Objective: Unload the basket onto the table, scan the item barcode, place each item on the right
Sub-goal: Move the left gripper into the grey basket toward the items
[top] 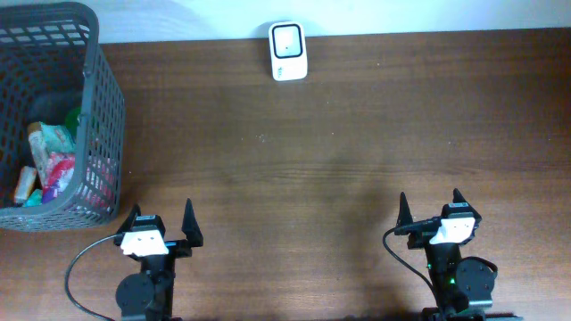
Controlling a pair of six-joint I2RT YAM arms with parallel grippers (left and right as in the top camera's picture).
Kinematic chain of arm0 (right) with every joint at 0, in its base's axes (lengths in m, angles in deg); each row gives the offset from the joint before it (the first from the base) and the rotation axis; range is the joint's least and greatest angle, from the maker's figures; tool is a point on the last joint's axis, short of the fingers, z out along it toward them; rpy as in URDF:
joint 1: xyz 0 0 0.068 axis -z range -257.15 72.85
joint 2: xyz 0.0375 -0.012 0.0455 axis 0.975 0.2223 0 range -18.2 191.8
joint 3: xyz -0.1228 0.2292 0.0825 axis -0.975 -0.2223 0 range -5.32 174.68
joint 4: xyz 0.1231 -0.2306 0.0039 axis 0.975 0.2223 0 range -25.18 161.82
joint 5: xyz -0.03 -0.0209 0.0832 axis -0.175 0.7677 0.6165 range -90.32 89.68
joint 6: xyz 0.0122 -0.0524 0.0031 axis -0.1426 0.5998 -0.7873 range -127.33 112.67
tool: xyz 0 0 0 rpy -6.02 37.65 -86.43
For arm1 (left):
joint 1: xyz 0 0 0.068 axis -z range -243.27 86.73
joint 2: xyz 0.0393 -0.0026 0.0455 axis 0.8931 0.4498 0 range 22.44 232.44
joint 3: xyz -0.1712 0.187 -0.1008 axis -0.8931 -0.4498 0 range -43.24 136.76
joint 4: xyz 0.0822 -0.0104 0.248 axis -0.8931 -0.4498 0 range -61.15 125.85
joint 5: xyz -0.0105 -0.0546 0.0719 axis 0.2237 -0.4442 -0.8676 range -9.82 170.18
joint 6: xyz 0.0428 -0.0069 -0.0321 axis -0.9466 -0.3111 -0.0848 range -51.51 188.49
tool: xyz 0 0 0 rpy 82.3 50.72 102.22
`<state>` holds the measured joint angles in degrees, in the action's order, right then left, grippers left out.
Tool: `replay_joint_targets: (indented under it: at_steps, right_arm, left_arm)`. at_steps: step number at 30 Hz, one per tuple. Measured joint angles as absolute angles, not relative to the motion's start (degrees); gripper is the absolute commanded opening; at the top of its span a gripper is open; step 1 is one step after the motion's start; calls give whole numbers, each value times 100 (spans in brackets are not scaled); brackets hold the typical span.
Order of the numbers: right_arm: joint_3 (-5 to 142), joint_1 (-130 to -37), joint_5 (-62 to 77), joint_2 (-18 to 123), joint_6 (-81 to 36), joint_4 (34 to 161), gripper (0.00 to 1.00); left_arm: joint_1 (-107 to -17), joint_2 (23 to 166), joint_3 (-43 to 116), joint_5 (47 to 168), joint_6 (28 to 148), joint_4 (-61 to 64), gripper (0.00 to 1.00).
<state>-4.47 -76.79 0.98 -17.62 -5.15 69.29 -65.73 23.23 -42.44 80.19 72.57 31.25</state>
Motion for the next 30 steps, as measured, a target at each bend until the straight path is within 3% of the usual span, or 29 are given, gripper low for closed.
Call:
replay_joint_targets:
  at_steps: [13,17,20,21,25,30]
  right_arm:
    - [-447,-7679,98,-1762,-513,6929,99]
    - [-447,-7679,98,-1762,-513,6925,99]
    - [-447,-7679,98,-1758,-515,6927,99]
    - [-447,-7679,98,-1758,-513,6927,99]
    - [-447,-7679,100,-1755,-515,6927,99]
    - [-447,-7679,100,-1753,-511,6929,99]
  left_arm:
    - [-6571,2323,-4262,8223,7333,3329,99]
    - [-6573,2347,-4268,9866,7598,4883,99]
    - [-6571,2299,-4194,10133,7788,7191,99]
    - [-6571,2291,-4135,9958,7840,7374,99]
    - [-6571,2686,-3088,9003,7661,7254,99]
    - [-6573,4448,-786,8627,6728,6181,99]
